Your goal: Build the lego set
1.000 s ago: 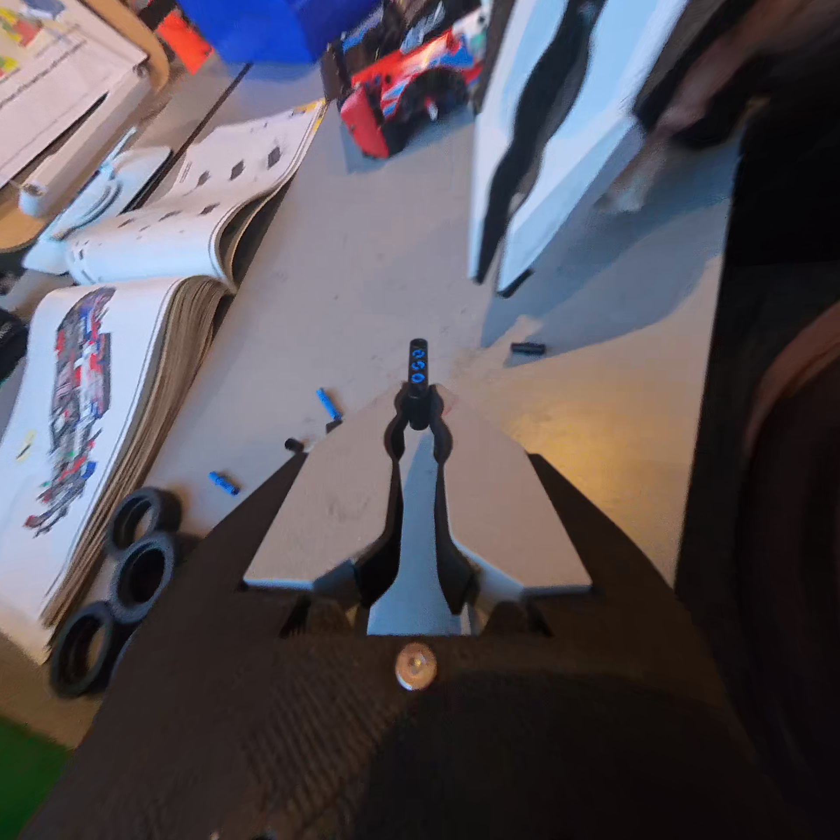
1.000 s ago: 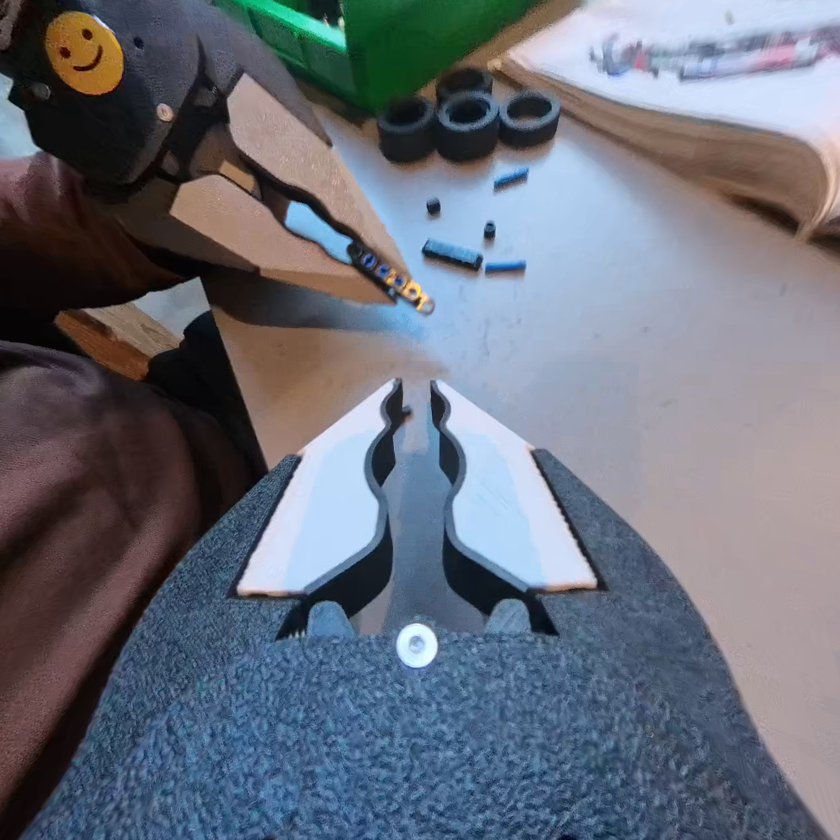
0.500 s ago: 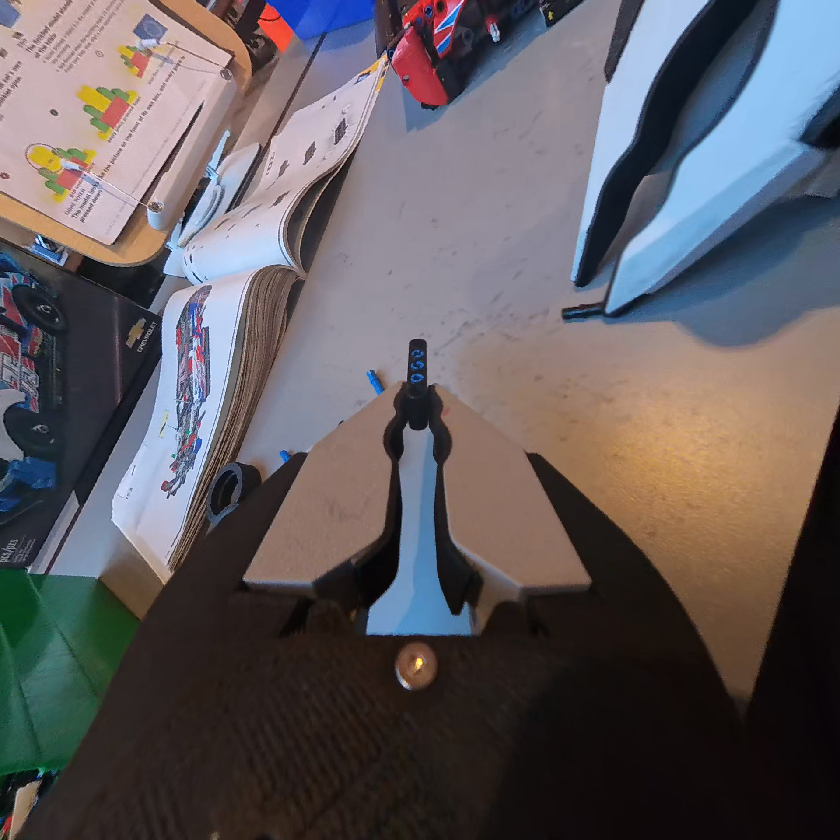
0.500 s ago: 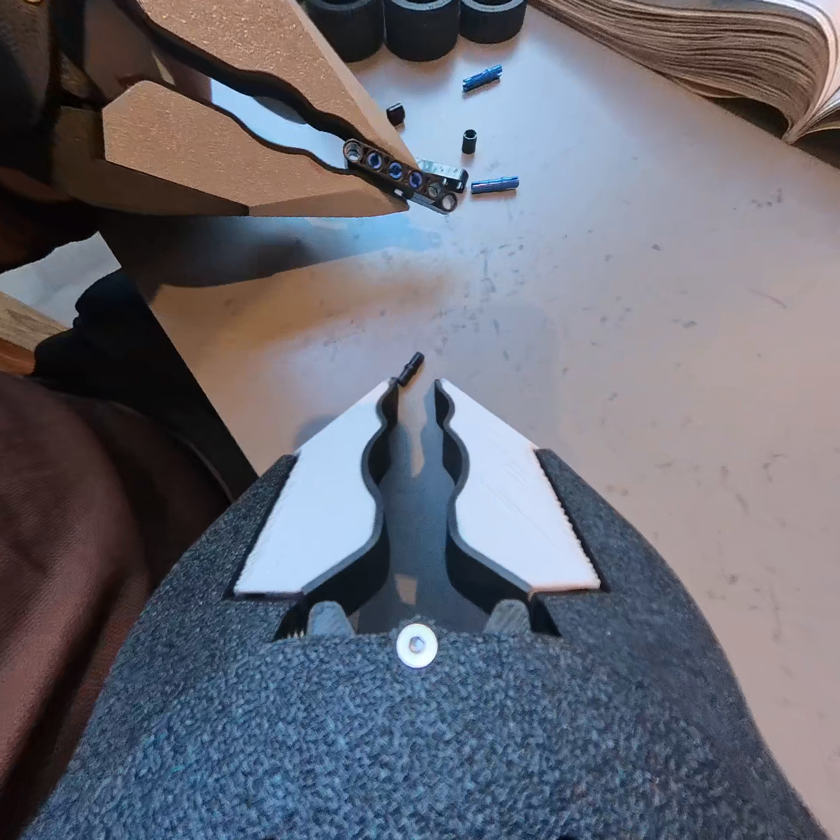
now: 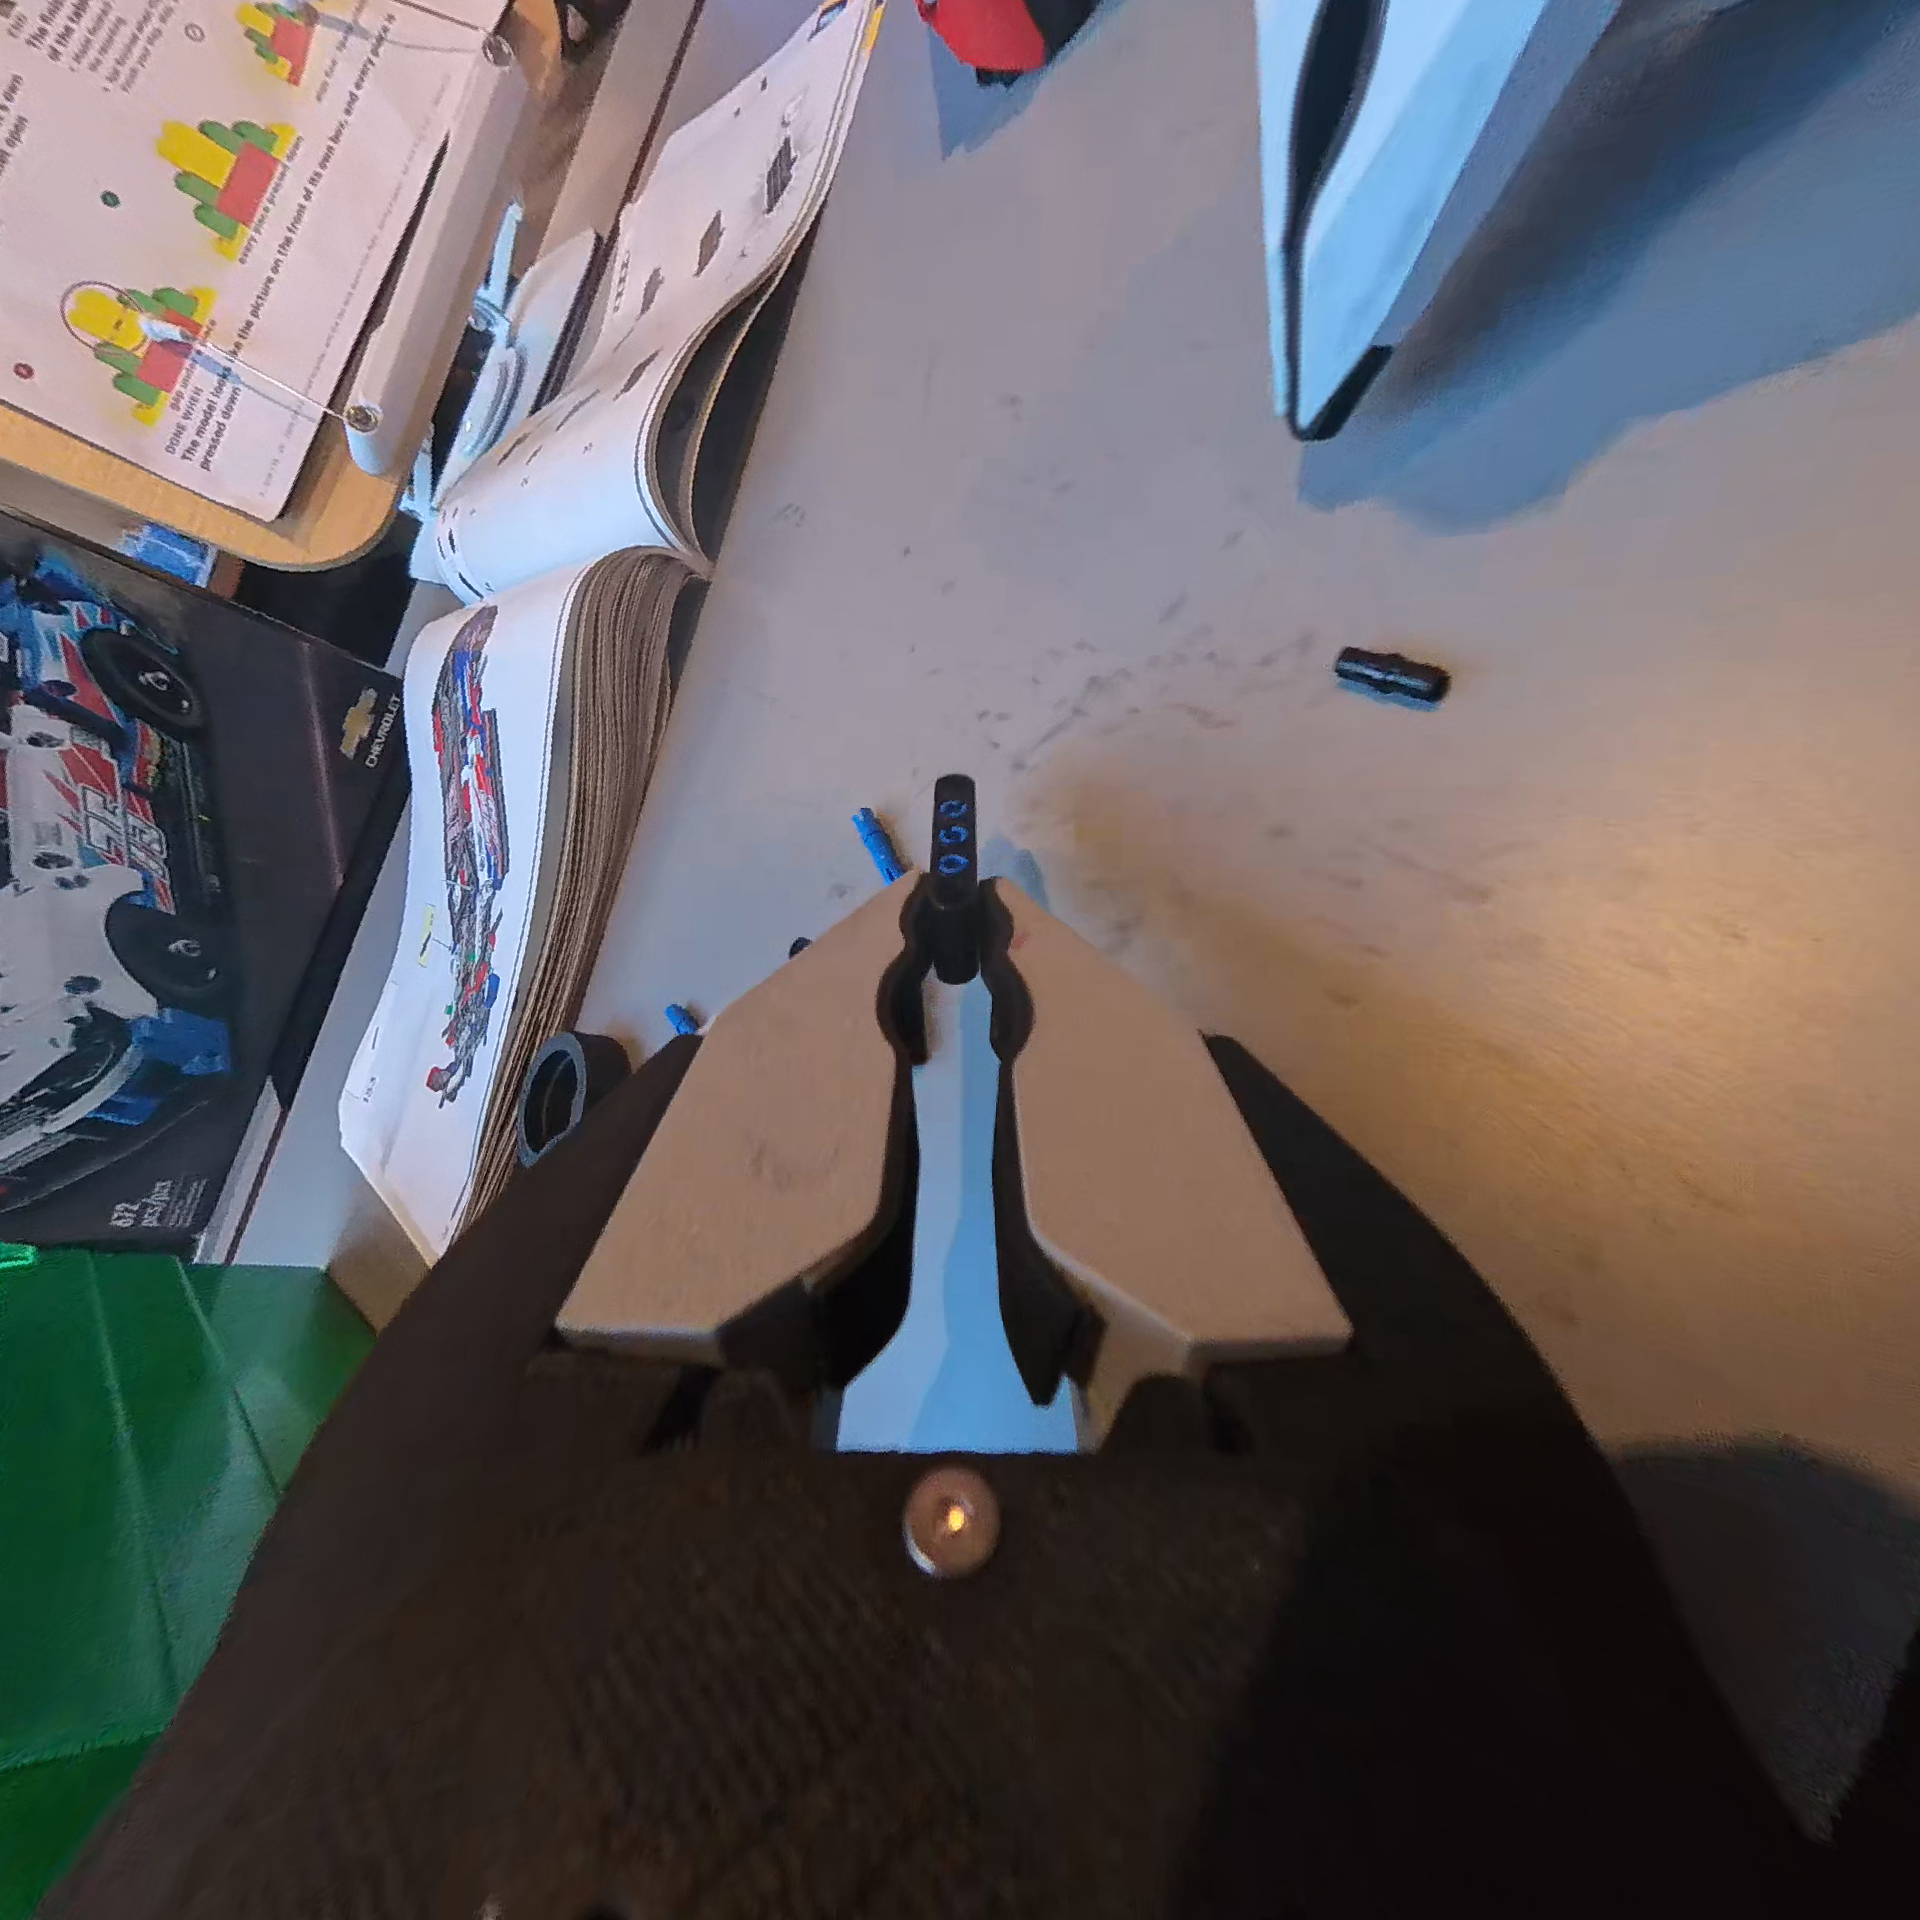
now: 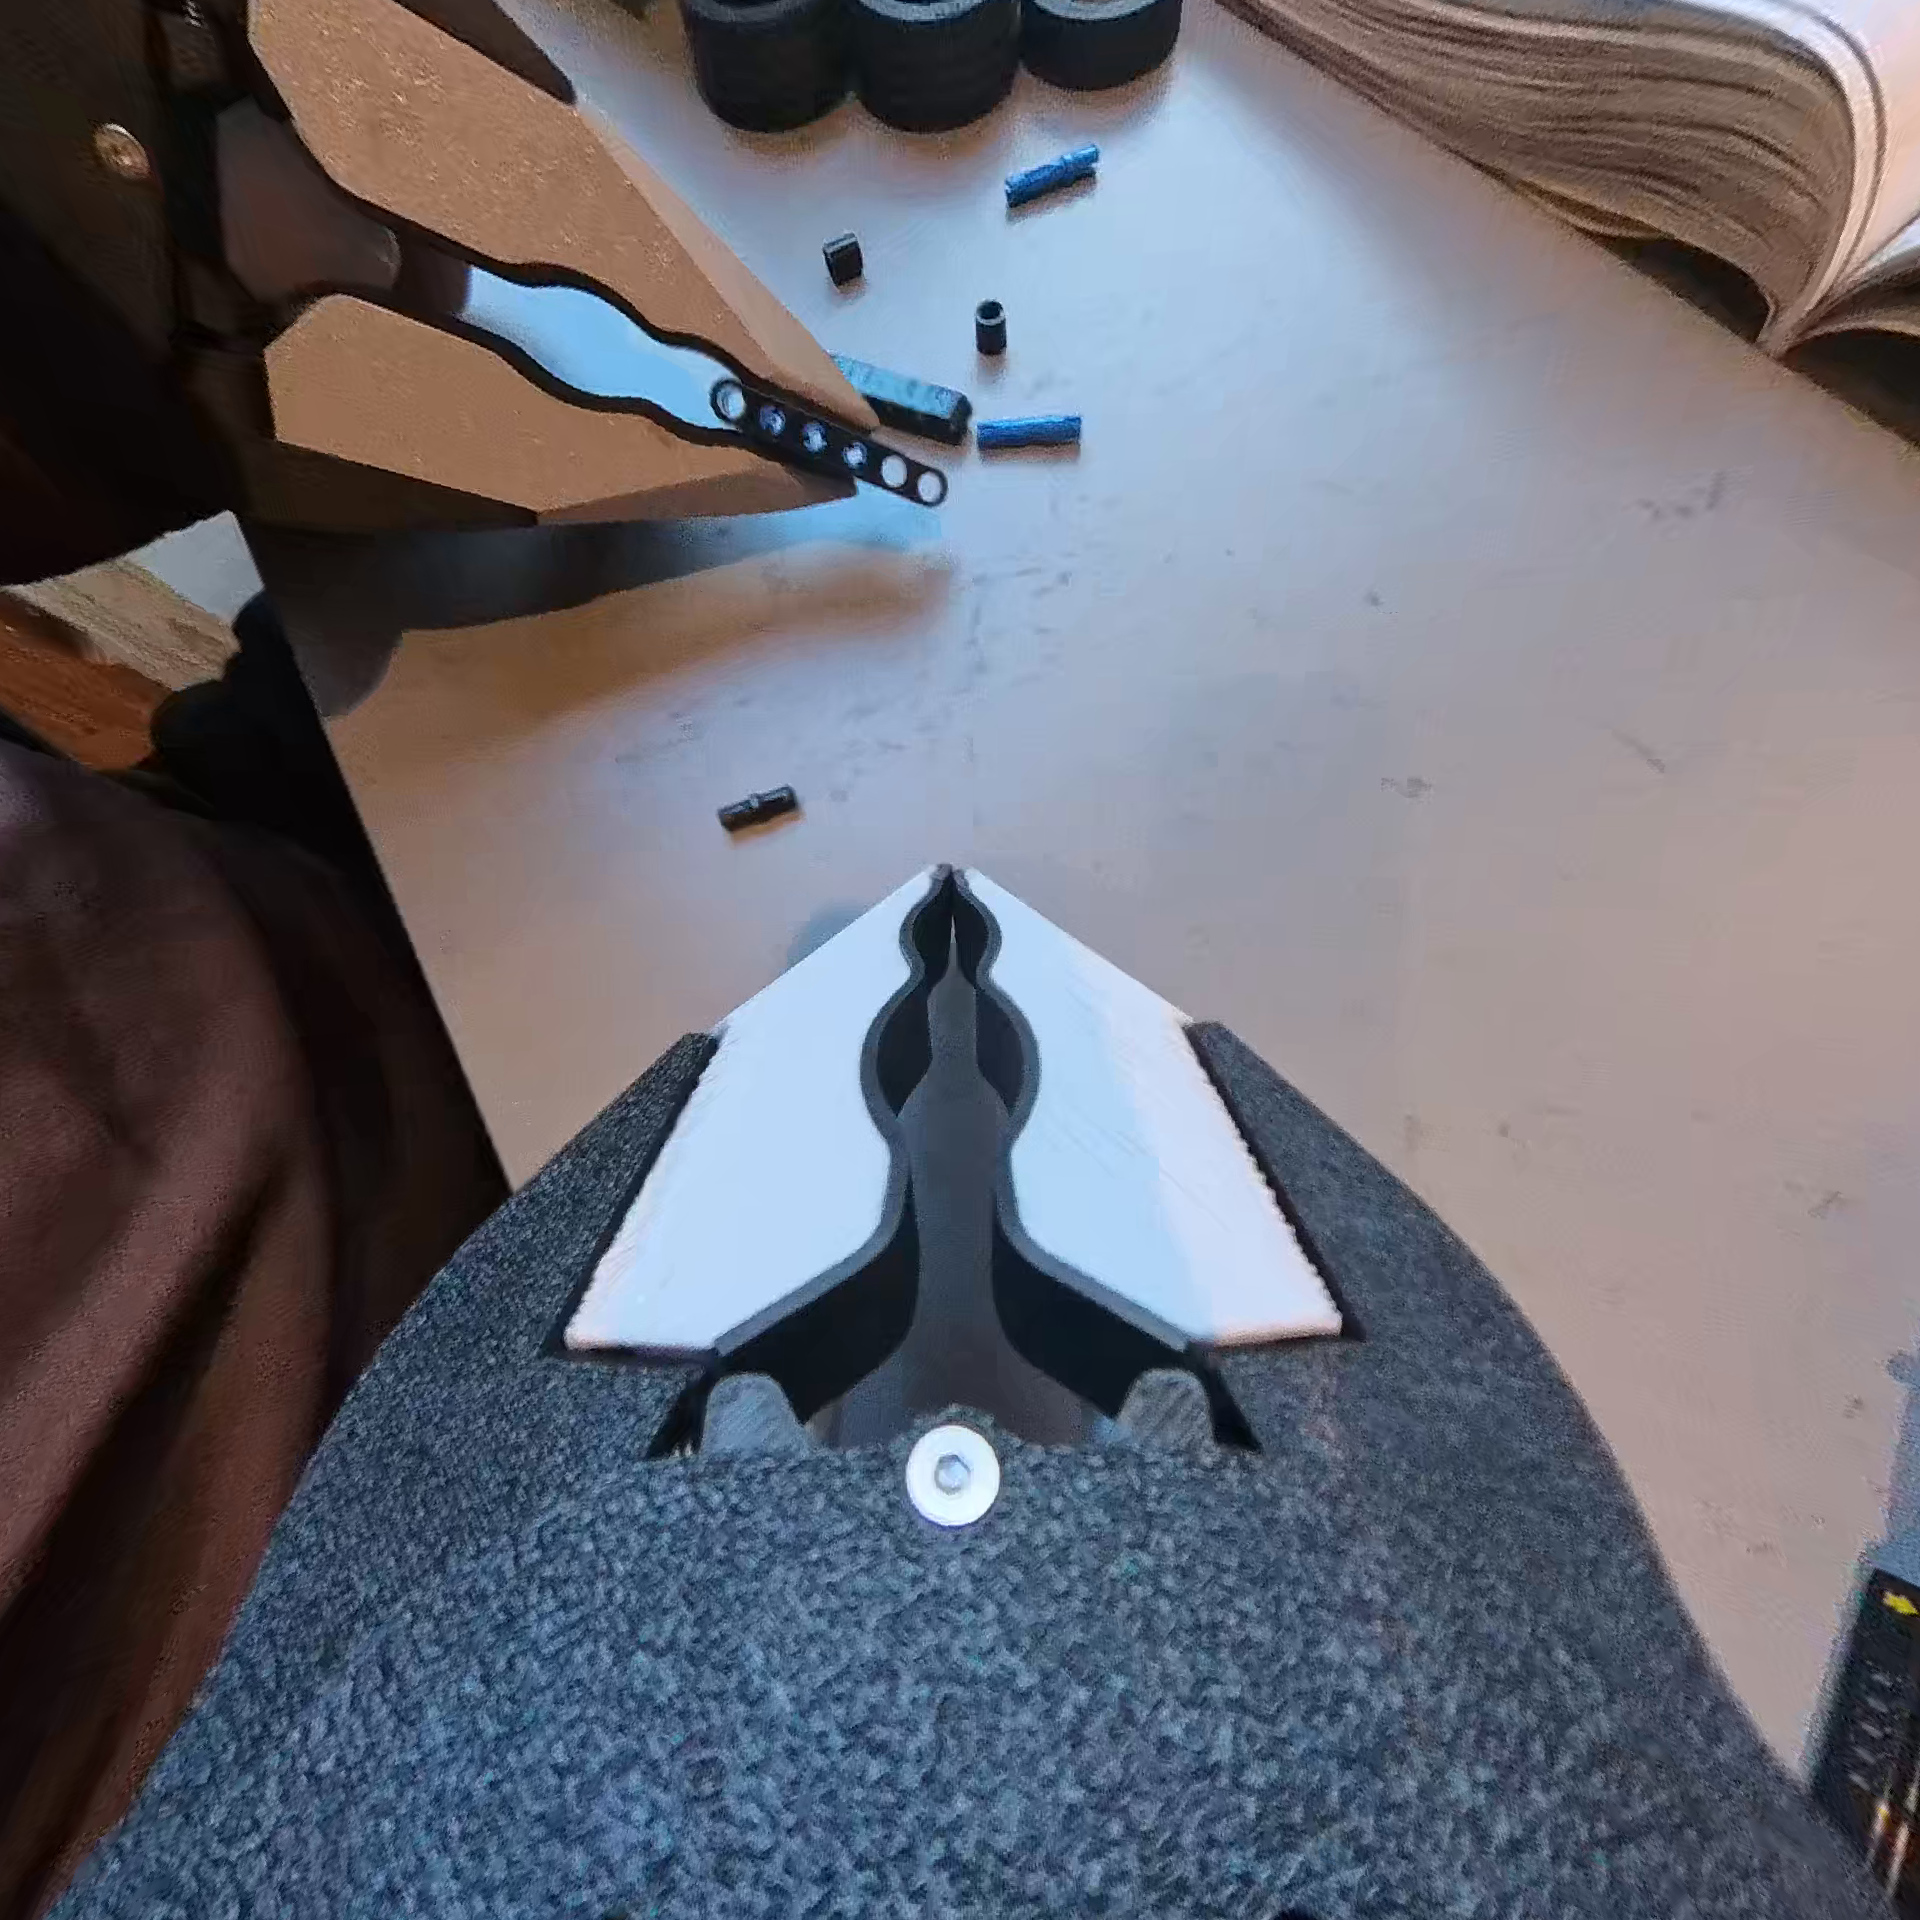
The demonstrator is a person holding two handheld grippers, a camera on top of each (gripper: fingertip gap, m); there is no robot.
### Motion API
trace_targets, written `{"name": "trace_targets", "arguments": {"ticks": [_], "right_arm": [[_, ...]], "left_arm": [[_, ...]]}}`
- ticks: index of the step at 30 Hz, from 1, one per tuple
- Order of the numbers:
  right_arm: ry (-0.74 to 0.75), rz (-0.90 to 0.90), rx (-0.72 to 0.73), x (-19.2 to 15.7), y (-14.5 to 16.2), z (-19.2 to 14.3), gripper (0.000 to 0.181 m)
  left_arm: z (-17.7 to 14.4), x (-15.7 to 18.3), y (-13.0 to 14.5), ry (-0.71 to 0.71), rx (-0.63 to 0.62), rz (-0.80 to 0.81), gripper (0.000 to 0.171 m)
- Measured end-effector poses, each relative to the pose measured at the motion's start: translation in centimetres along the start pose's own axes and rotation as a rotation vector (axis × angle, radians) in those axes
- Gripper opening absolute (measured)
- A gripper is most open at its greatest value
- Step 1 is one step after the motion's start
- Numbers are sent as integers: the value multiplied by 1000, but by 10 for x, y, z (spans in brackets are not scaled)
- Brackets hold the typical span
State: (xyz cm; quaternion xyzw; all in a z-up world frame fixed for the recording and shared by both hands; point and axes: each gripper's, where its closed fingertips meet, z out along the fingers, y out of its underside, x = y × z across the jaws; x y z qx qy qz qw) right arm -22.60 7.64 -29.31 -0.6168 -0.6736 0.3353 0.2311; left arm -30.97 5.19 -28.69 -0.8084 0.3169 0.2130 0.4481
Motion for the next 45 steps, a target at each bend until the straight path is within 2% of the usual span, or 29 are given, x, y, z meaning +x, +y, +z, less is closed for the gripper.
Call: {"name": "trace_targets", "arguments": {"ticks": [11,19,23,26,29,33,37,40,45], "right_arm": [[-107,57,36,-2,5,-7,0],[-76,-18,14,-6,7,-4,1],[-36,-18,42,-8,2,-4,10],[-63,45,71,-30,-1,-4,14],[10,44,56,-35,0,0,17],[0,121,35,-48,-1,15,27],[107,88,8,-37,-3,20,17],[118,101,10,-35,-5,23,15],[126,76,2,-35,-6,24,6]], "left_arm": [[7,-11,1,-28,-12,-32,5],[7,-10,-2,-27,6,-23,5],[2,-9,-6,-25,28,-15,5],[-2,-4,-9,-34,46,35,4],[-5,0,-5,-58,32,107,5],[-3,9,3,-37,-18,139,5],[-13,13,0,-12,5,87,5],[-17,18,-4,42,33,23,5],[-15,26,-2,67,9,58,5]]}}
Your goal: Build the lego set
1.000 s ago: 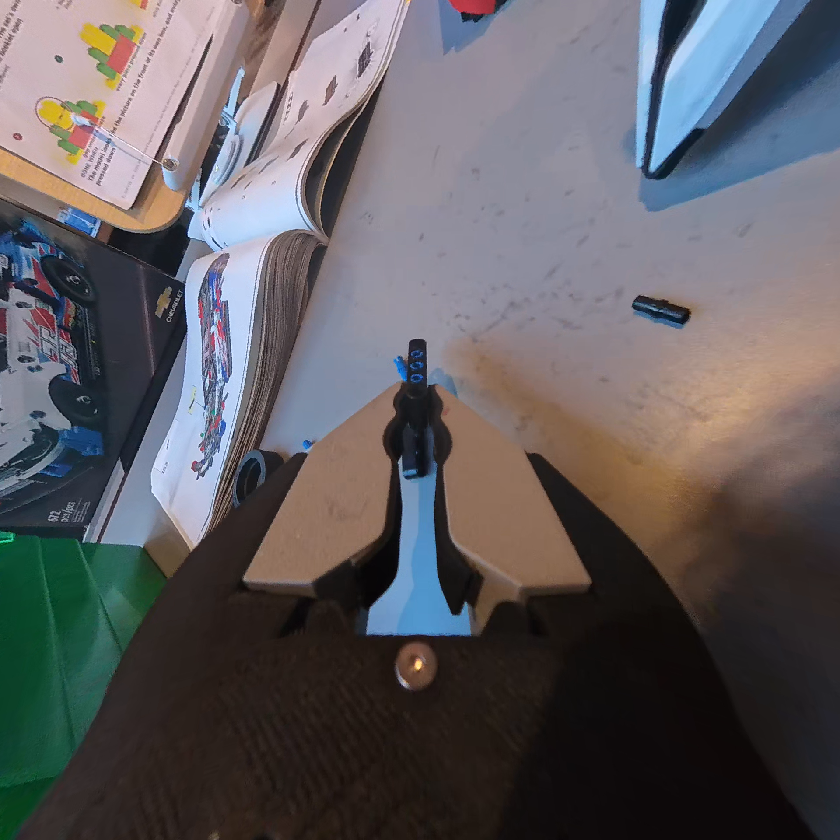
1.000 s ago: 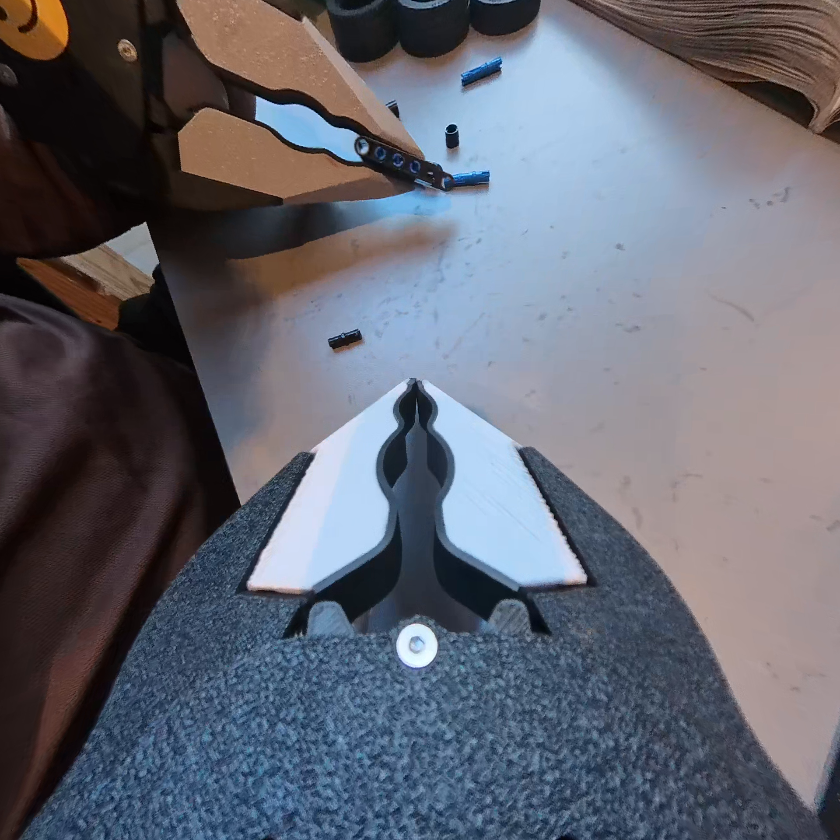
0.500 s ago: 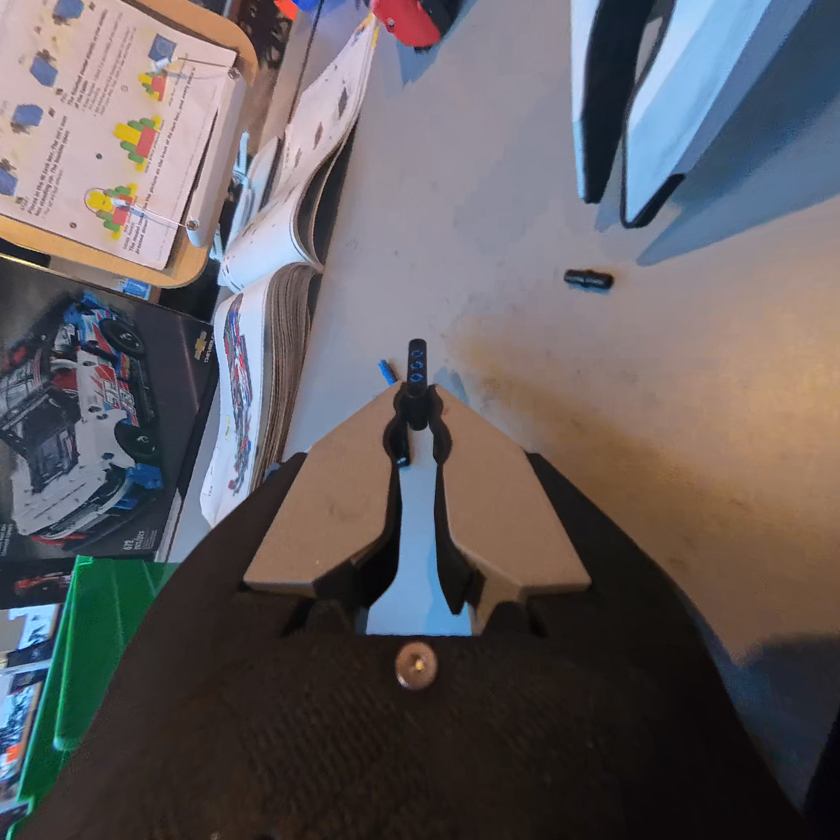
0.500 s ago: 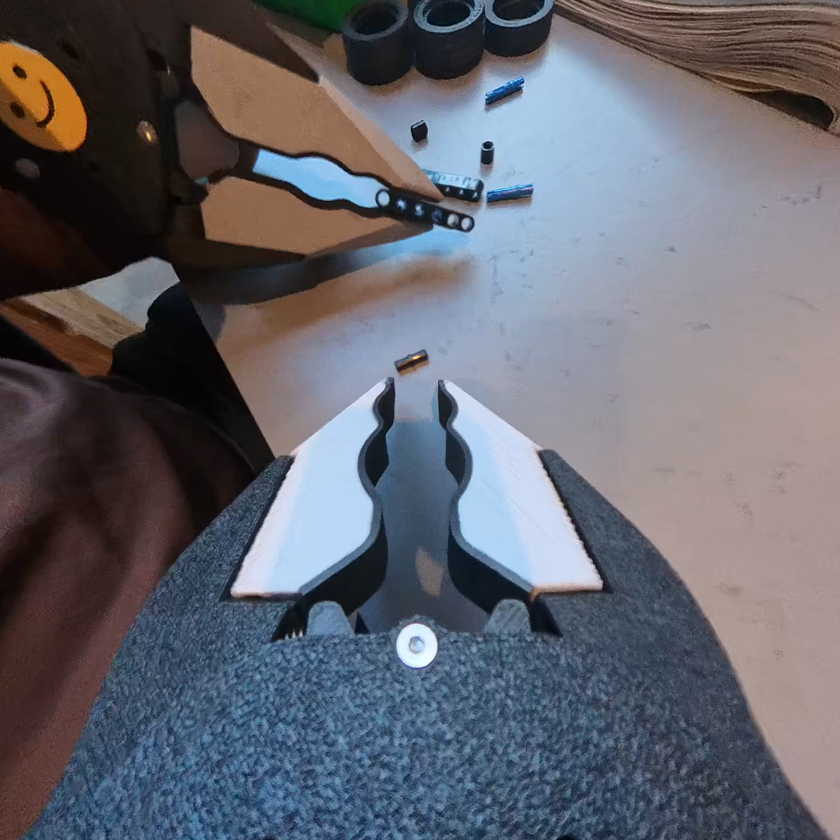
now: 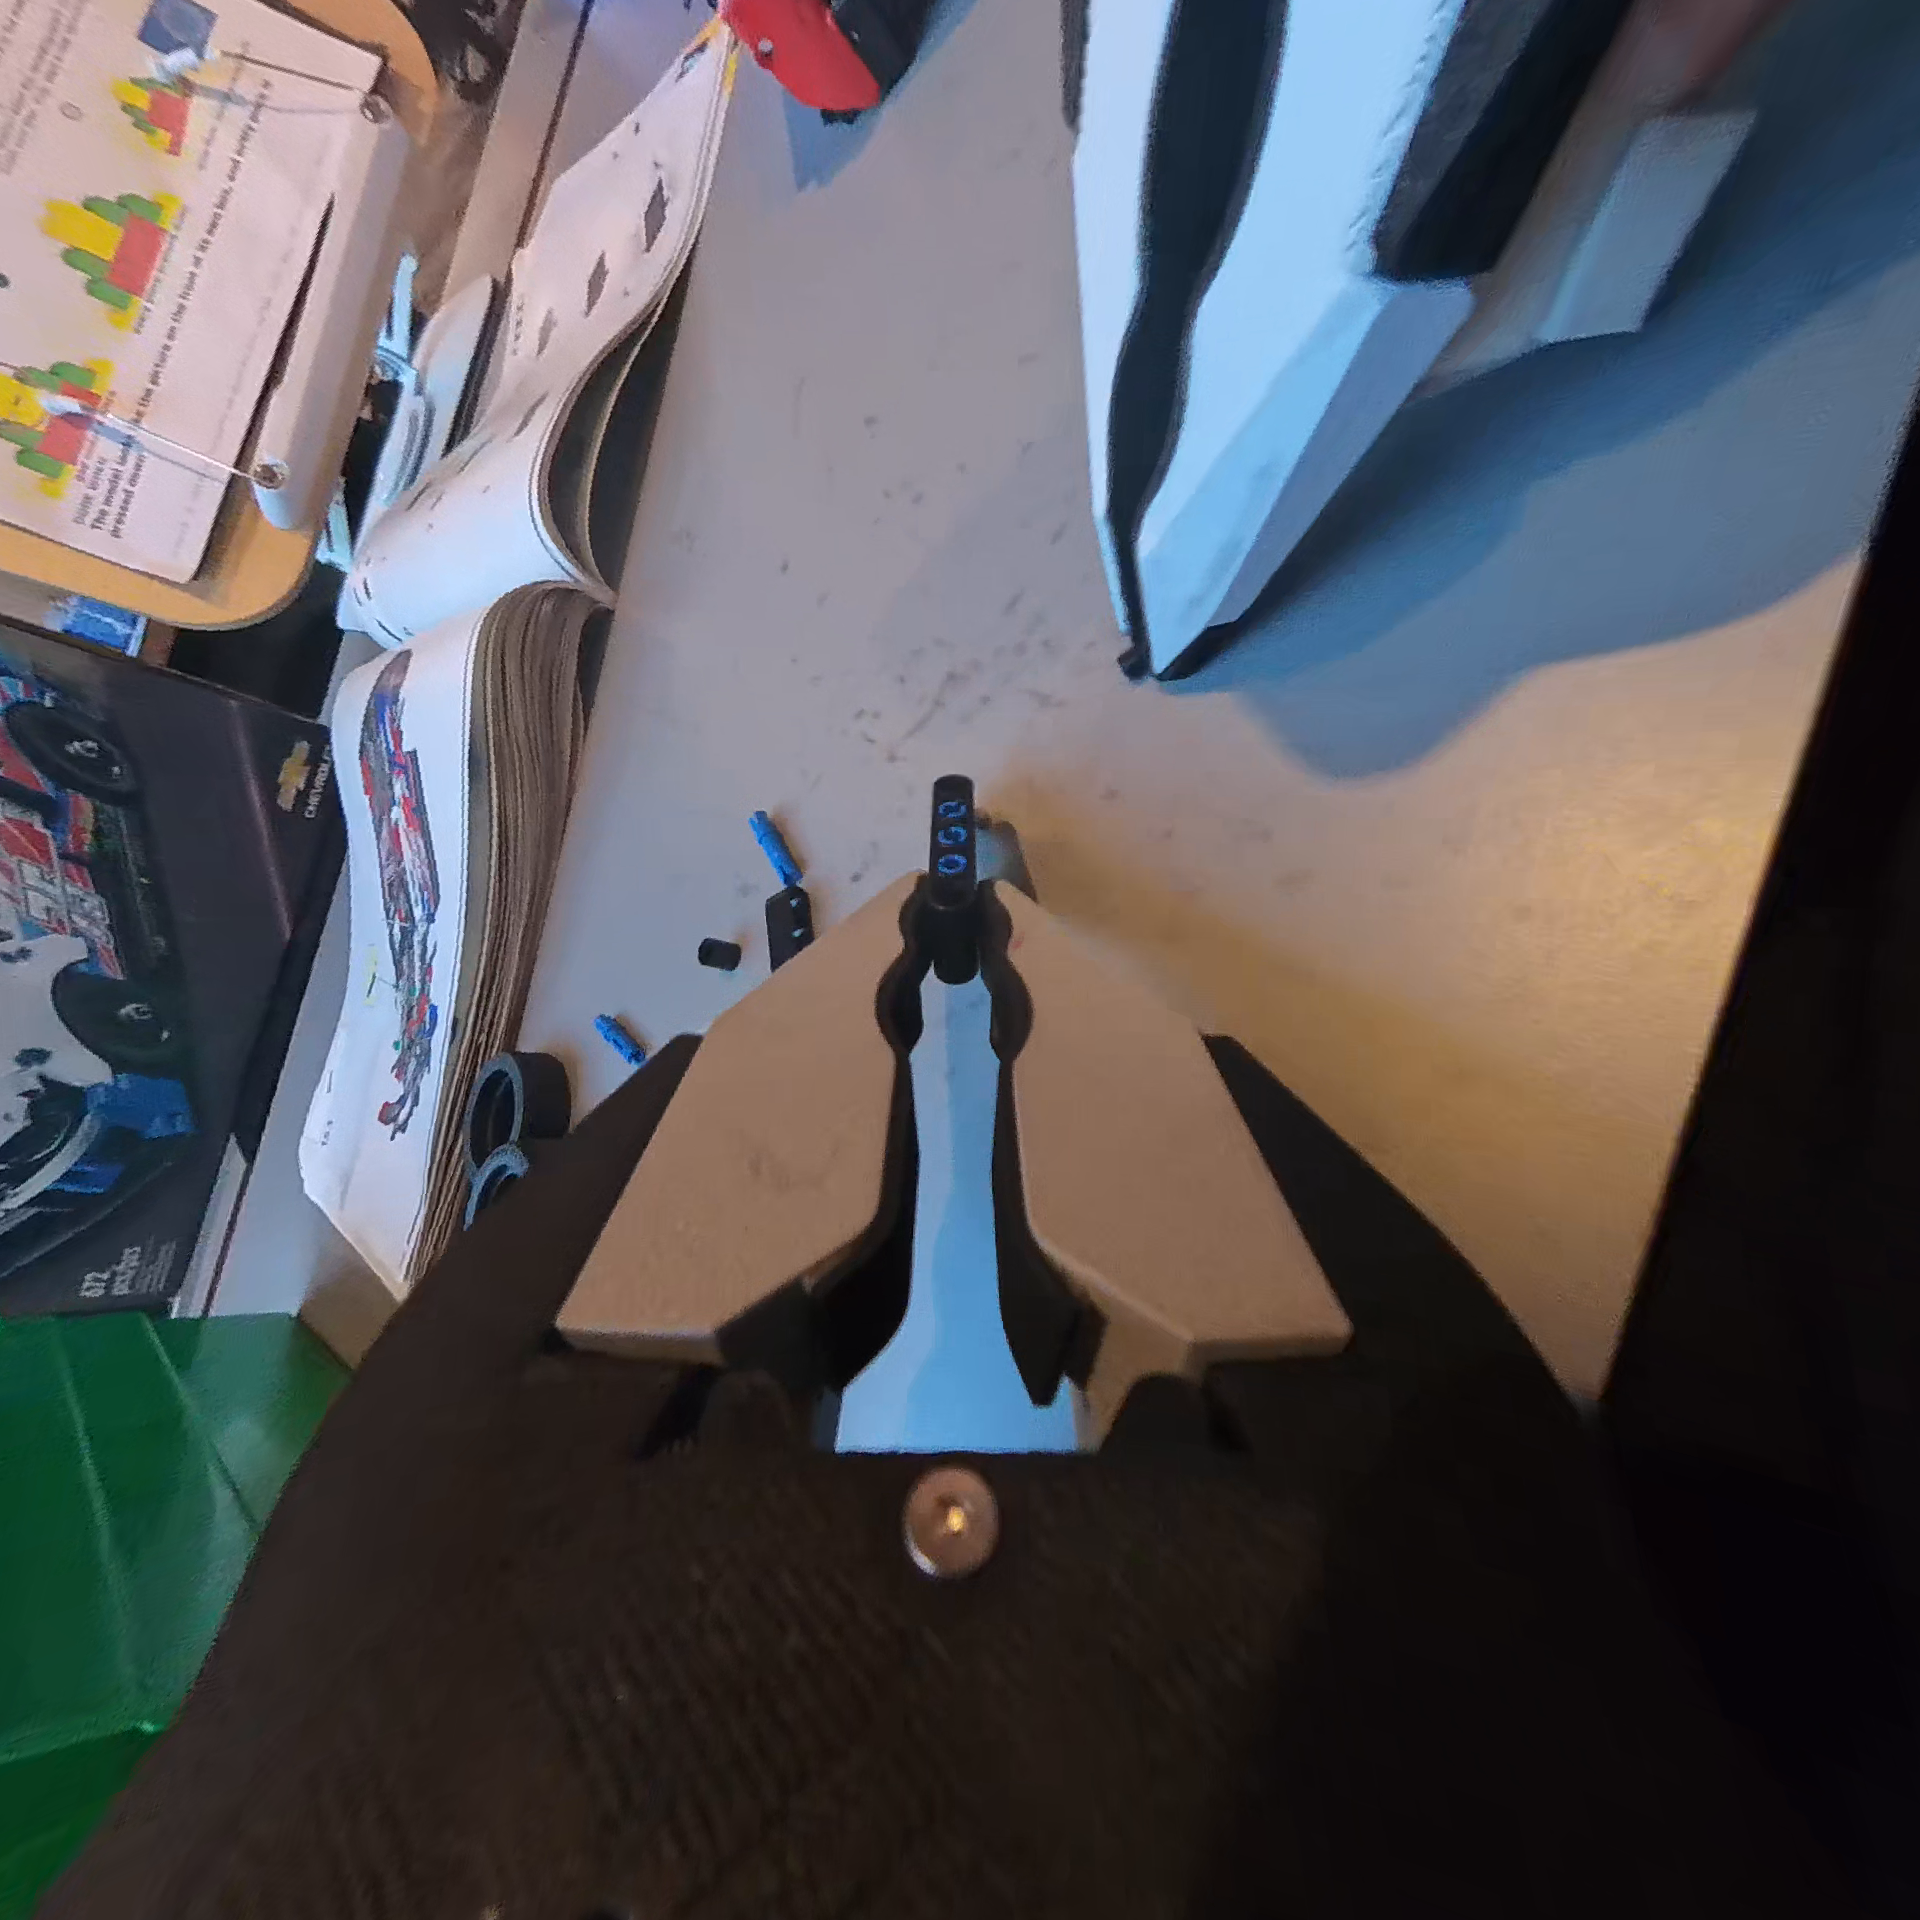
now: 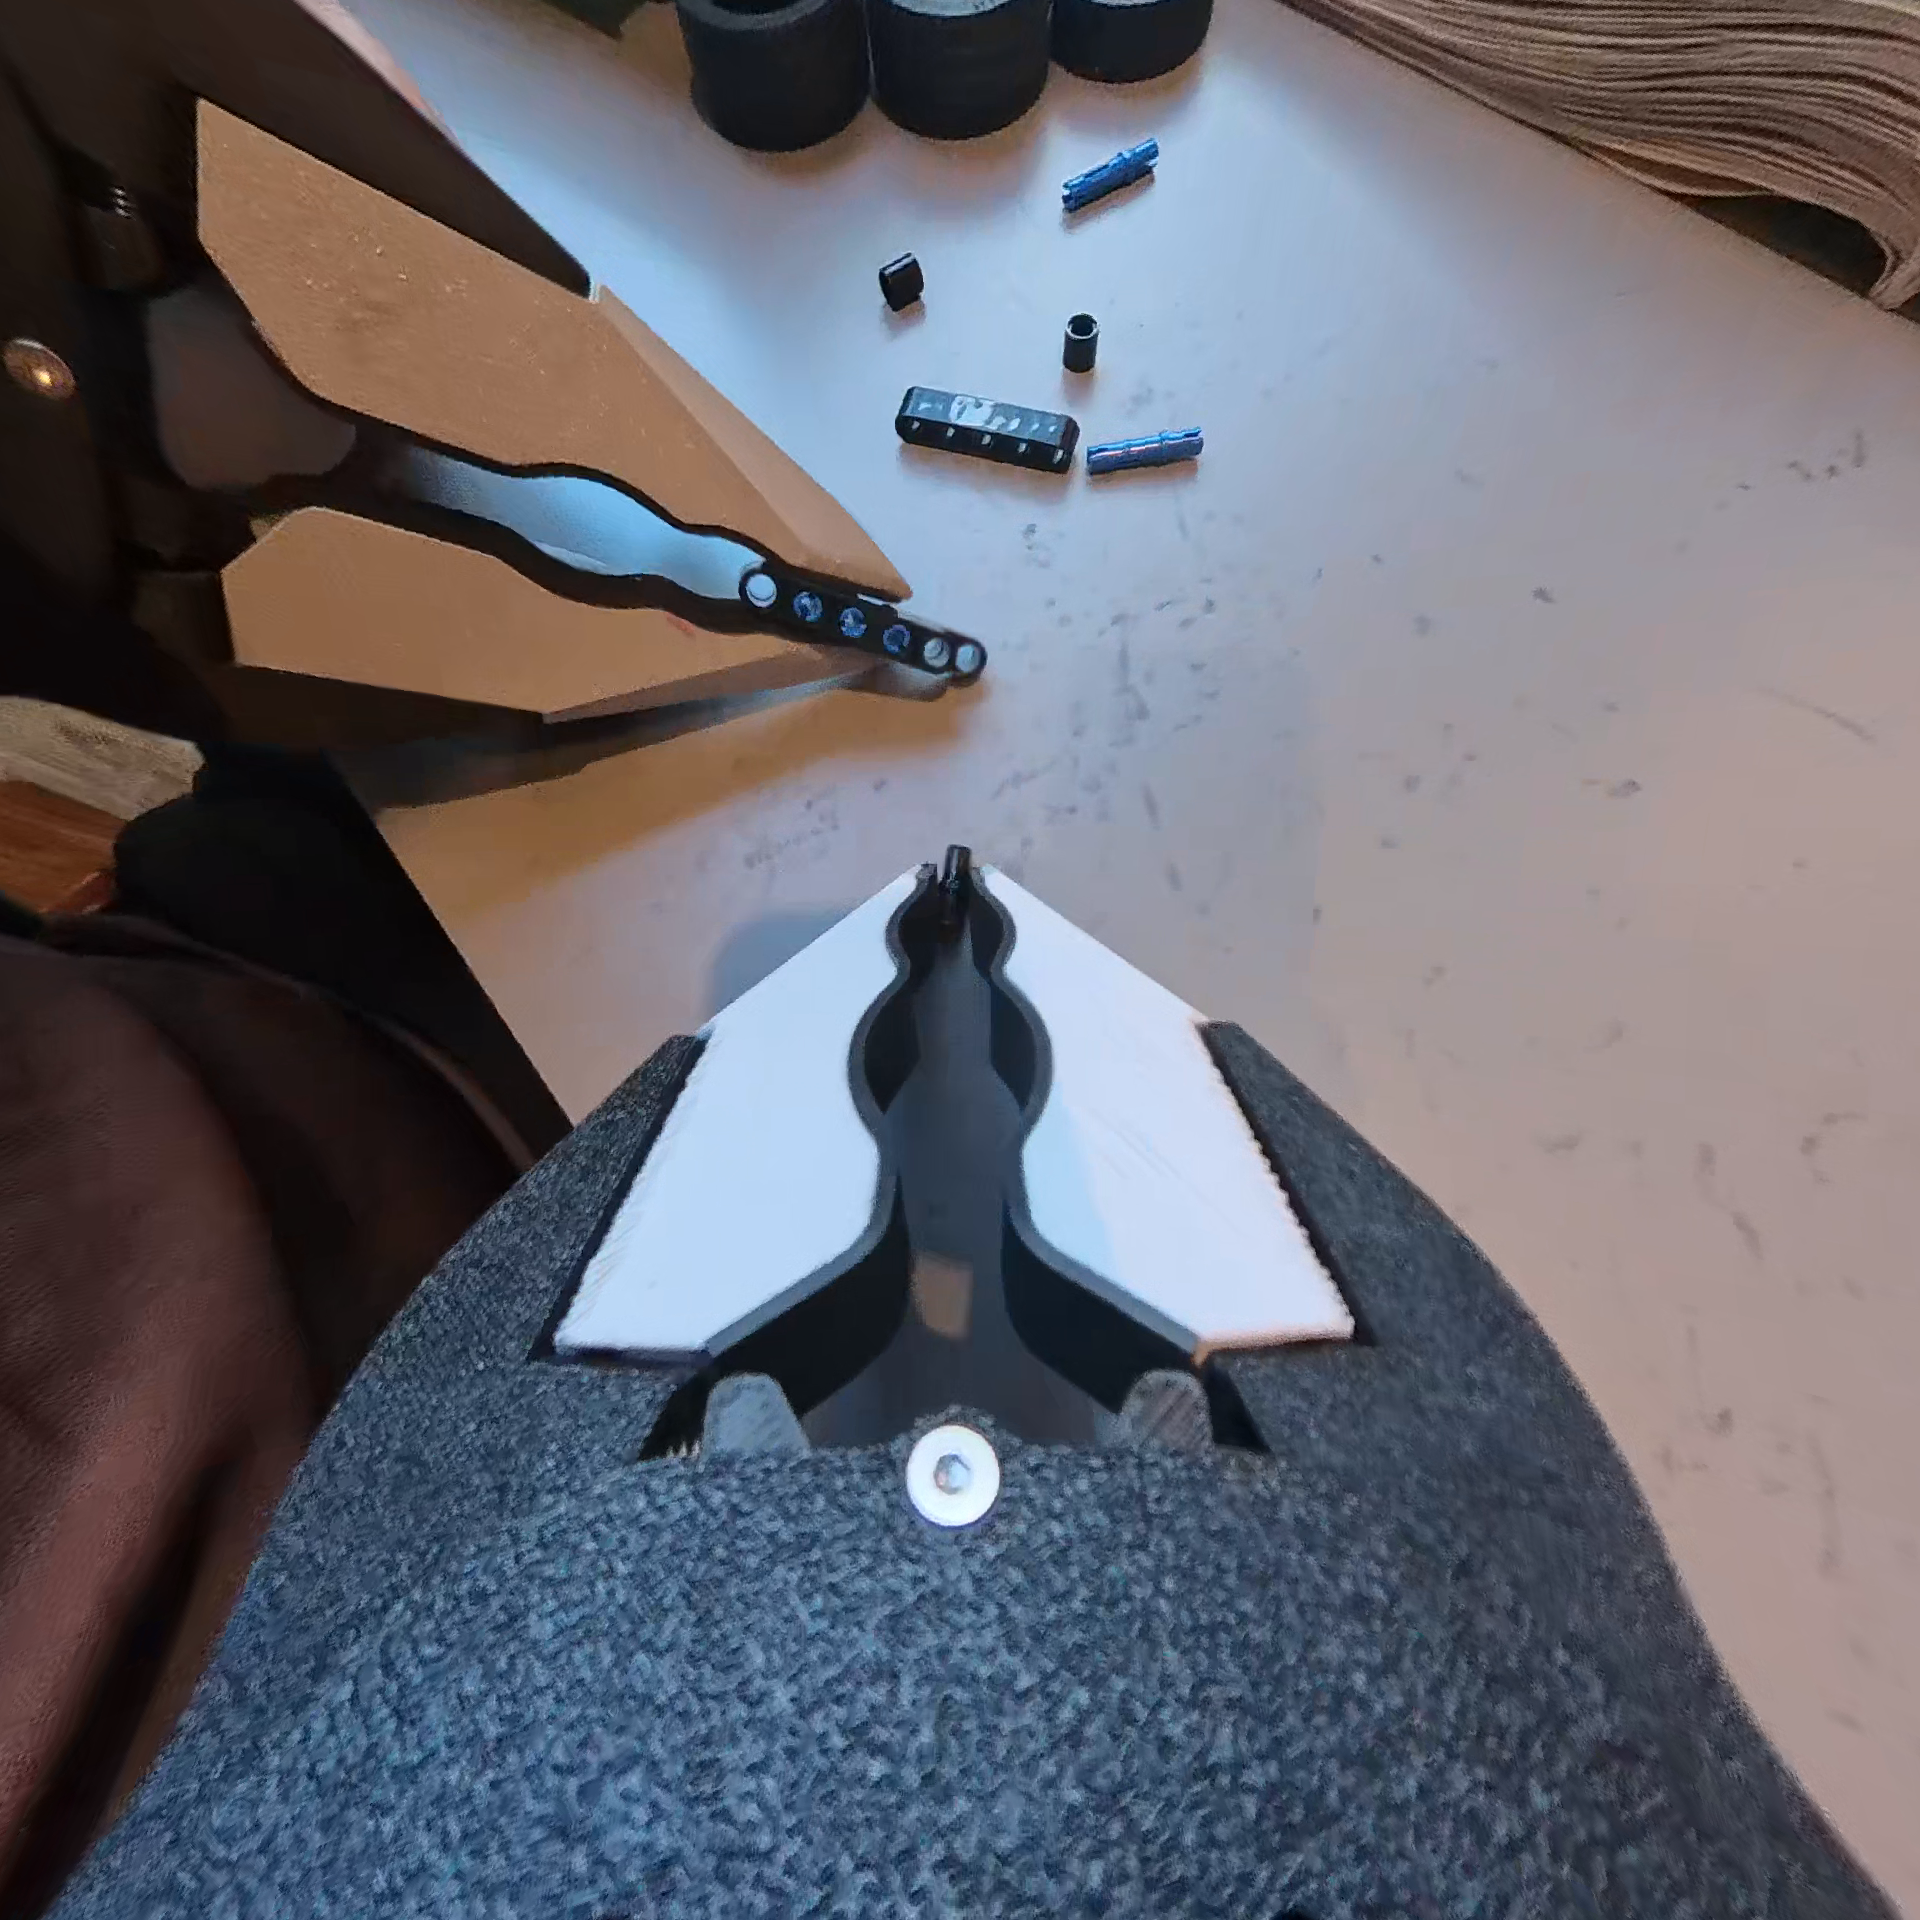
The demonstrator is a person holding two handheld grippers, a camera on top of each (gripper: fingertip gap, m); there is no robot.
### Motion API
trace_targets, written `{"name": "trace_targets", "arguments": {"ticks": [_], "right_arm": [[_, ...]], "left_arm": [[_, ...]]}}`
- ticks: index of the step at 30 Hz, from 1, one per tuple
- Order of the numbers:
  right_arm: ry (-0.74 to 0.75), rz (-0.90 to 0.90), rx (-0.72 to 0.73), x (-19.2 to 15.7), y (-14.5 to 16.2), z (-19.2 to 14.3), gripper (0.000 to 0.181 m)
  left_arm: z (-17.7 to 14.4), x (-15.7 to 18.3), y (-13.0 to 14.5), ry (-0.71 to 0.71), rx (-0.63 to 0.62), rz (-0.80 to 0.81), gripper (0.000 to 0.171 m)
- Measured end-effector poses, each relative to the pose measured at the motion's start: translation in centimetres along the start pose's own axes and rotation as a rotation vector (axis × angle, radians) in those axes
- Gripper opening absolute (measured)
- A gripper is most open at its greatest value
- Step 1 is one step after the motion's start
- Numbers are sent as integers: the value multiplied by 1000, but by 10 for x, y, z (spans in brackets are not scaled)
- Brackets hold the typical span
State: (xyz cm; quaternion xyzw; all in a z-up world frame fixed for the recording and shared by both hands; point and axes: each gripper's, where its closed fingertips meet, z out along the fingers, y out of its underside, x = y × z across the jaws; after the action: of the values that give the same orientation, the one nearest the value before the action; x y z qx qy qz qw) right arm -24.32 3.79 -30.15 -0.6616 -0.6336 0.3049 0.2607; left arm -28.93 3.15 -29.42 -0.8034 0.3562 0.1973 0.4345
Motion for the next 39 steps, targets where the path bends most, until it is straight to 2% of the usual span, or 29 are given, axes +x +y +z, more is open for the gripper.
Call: {"name": "trace_targets", "arguments": {"ticks": [2,7,11,15,18,20,23,32,39], "right_arm": [[-24,-16,-8,-1,1,-1,6],[-39,-88,-6,4,1,-9,6],[-155,-65,12,-2,-3,-15,6],[-363,37,48,-20,-15,-29,5],[-507,130,70,-31,-25,-39,5],[-581,179,80,-37,-29,-44,5],[-638,220,91,-42,-32,-49,6],[-720,339,110,-40,-35,-53,6],[-561,269,227,-23,-42,-56,13]], "left_arm": [[-2,6,-3,53,9,-30,5],[-6,7,-9,144,48,-146,32],[-12,5,-10,163,62,-111,47],[-32,5,-38,133,188,13,33],[-35,15,-54,118,225,103,26],[-37,17,-63,98,259,113,23],[-45,20,-72,99,314,148,7],[-44,17,-74,38,328,157,4],[-38,-3,-68,51,283,-95,2]]}}
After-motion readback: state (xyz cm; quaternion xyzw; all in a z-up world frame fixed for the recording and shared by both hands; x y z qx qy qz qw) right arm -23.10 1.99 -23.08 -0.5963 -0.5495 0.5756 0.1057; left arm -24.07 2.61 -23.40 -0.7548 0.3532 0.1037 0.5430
